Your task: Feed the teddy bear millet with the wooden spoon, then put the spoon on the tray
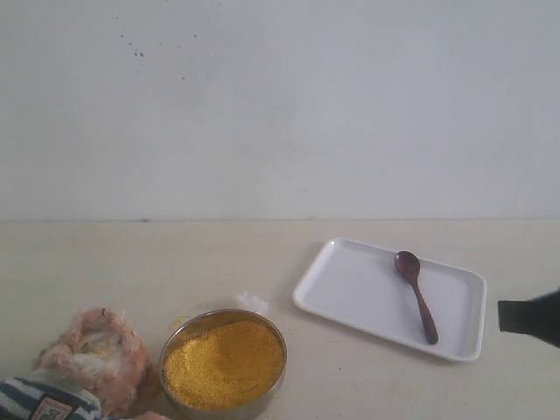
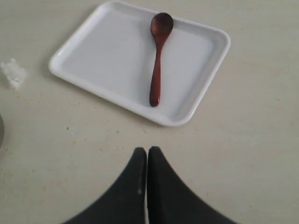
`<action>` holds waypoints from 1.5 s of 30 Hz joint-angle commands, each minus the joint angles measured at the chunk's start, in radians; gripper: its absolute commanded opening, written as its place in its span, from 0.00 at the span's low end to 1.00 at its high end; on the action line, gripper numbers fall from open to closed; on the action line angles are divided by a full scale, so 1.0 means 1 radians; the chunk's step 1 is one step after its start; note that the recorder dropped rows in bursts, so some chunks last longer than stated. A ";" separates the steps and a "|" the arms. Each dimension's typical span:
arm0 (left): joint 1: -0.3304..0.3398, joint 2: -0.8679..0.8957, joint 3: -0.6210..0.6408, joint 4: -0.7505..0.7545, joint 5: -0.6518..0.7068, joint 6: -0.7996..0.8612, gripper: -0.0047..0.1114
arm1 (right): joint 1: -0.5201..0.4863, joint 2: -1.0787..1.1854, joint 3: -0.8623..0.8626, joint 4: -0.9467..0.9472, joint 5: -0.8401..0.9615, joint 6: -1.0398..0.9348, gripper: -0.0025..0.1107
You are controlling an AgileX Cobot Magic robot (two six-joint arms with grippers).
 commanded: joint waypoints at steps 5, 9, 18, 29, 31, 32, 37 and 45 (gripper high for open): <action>0.003 -0.009 0.003 -0.018 0.015 0.003 0.07 | -0.001 -0.196 0.022 0.003 0.097 0.004 0.02; 0.003 -0.009 0.003 -0.018 0.015 0.003 0.07 | -0.001 -0.228 0.022 0.003 0.094 0.004 0.02; 0.003 -0.009 0.003 -0.018 0.015 0.003 0.07 | -0.003 -0.302 0.022 -0.013 0.095 -0.008 0.02; 0.003 -0.009 0.003 -0.018 0.015 0.003 0.07 | -0.003 -0.657 0.191 -0.098 -0.039 -0.080 0.02; 0.003 -0.009 0.003 -0.018 0.015 0.003 0.07 | -0.003 -0.730 0.310 -0.096 -0.205 -0.087 0.02; 0.003 -0.009 0.003 -0.018 0.015 0.003 0.07 | -0.003 -0.781 0.386 -0.094 -0.246 -0.087 0.02; 0.003 -0.009 0.003 -0.018 0.015 0.003 0.07 | -0.027 -0.953 0.535 -0.089 -0.261 -0.090 0.02; 0.003 -0.009 0.003 -0.018 0.015 0.003 0.07 | -0.131 -1.026 0.535 -0.084 -0.137 -0.091 0.02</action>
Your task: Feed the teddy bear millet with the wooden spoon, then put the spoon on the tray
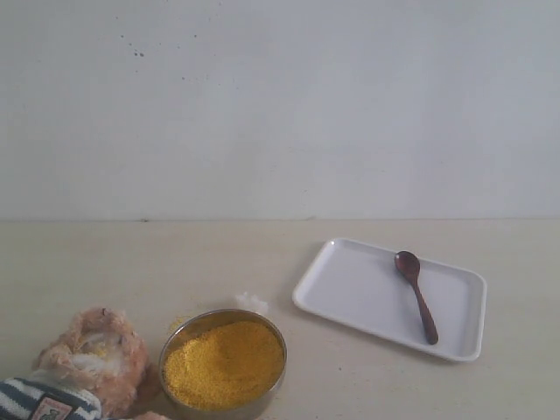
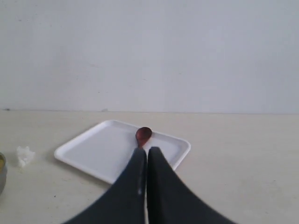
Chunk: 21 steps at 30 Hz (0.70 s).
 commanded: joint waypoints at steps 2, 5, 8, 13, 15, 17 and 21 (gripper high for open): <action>0.003 -0.009 0.003 -0.018 0.015 0.003 0.07 | -0.028 -0.018 0.004 0.000 0.081 -0.017 0.02; 0.003 -0.009 0.003 -0.018 0.015 0.003 0.07 | -0.028 -0.018 0.004 -0.003 0.110 -0.017 0.02; 0.003 -0.009 0.003 -0.018 0.015 0.003 0.07 | -0.028 -0.018 0.004 -0.003 0.110 -0.010 0.02; 0.003 -0.009 0.003 -0.018 0.015 0.003 0.07 | -0.028 -0.018 0.004 -0.003 0.110 -0.010 0.02; 0.003 -0.009 0.003 -0.018 0.015 0.003 0.07 | -0.028 -0.018 0.004 -0.003 0.110 -0.010 0.02; 0.003 -0.009 0.003 -0.018 0.015 0.003 0.07 | -0.028 -0.018 0.004 -0.003 0.110 -0.010 0.02; 0.003 -0.009 0.003 -0.018 0.015 0.003 0.07 | -0.028 -0.018 0.004 -0.003 0.110 -0.010 0.02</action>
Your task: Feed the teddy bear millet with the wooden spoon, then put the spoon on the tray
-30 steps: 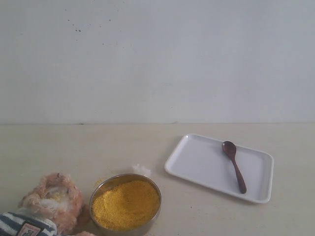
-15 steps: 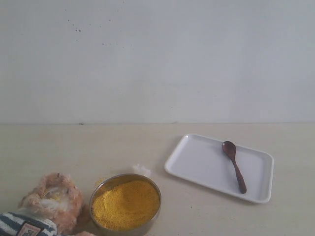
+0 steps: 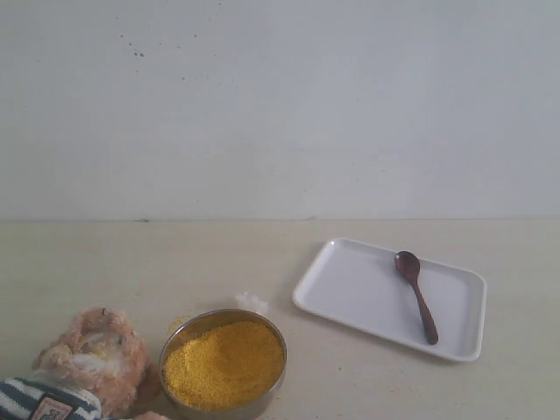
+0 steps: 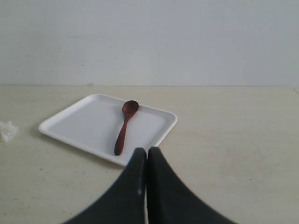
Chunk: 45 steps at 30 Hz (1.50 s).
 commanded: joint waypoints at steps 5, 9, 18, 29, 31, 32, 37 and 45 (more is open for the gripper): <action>0.003 -0.009 0.003 -0.018 0.015 0.003 0.07 | -0.003 -0.005 0.000 -0.003 -0.001 -0.001 0.02; 0.003 -0.009 0.003 -0.018 0.015 0.003 0.07 | -0.003 -0.005 0.000 -0.003 -0.001 -0.001 0.02; 0.003 -0.009 0.003 -0.018 0.015 0.003 0.07 | -0.003 -0.005 0.000 -0.003 -0.001 -0.001 0.02; 0.003 -0.009 -0.003 -0.018 0.029 -0.001 0.07 | -0.003 -0.005 0.000 -0.003 -0.001 -0.001 0.02; 0.003 -0.009 -0.019 -0.010 0.029 -0.001 0.07 | -0.003 -0.005 0.000 -0.003 -0.001 -0.001 0.02; 0.003 -0.009 -0.034 -0.008 0.029 -0.002 0.07 | -0.003 -0.005 0.000 -0.003 -0.001 -0.001 0.02; 0.003 -0.009 -0.120 0.057 0.038 -0.103 0.07 | -0.003 -0.005 0.000 -0.003 -0.001 -0.001 0.02; 0.003 -0.007 -0.167 0.130 -0.029 -0.156 0.07 | -0.003 -0.005 0.000 -0.003 -0.001 -0.001 0.02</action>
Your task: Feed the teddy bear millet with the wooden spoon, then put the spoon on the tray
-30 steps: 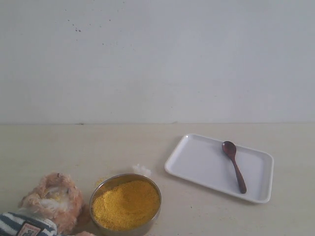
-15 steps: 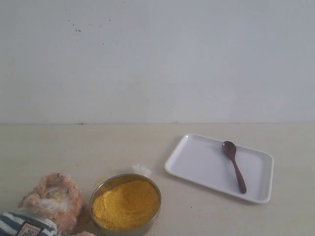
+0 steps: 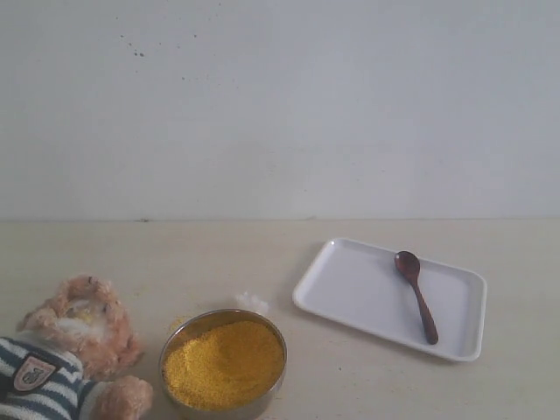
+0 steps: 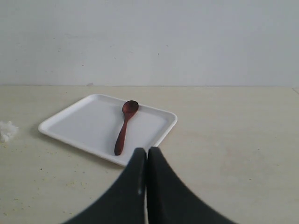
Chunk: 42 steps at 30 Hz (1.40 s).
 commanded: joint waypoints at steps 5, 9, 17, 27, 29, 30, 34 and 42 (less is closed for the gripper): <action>0.003 0.026 -0.010 0.054 -0.077 -0.022 0.07 | -0.003 -0.005 0.000 -0.003 -0.001 -0.001 0.02; 0.003 0.067 -0.010 0.063 -0.080 -0.022 0.07 | -0.003 -0.005 0.000 -0.003 -0.001 -0.001 0.02; 0.003 0.152 -0.010 0.056 -0.112 -0.022 0.08 | -0.003 -0.005 0.000 -0.003 -0.001 -0.001 0.02; 0.003 0.165 -0.010 0.034 -0.098 -0.022 0.20 | -0.003 -0.005 0.000 -0.003 -0.001 -0.001 0.02; 0.003 0.164 -0.010 0.034 -0.101 -0.022 0.30 | -0.003 -0.005 0.000 -0.003 -0.001 -0.001 0.02; 0.003 0.164 -0.010 0.034 -0.103 -0.022 0.34 | -0.003 -0.005 0.000 -0.003 -0.001 -0.001 0.02; 0.003 0.164 -0.010 0.034 -0.105 -0.024 0.44 | -0.003 -0.005 0.000 -0.003 -0.001 -0.001 0.02; 0.014 0.162 -0.010 0.037 -0.079 -0.026 0.44 | -0.003 -0.005 0.000 -0.003 -0.001 -0.001 0.02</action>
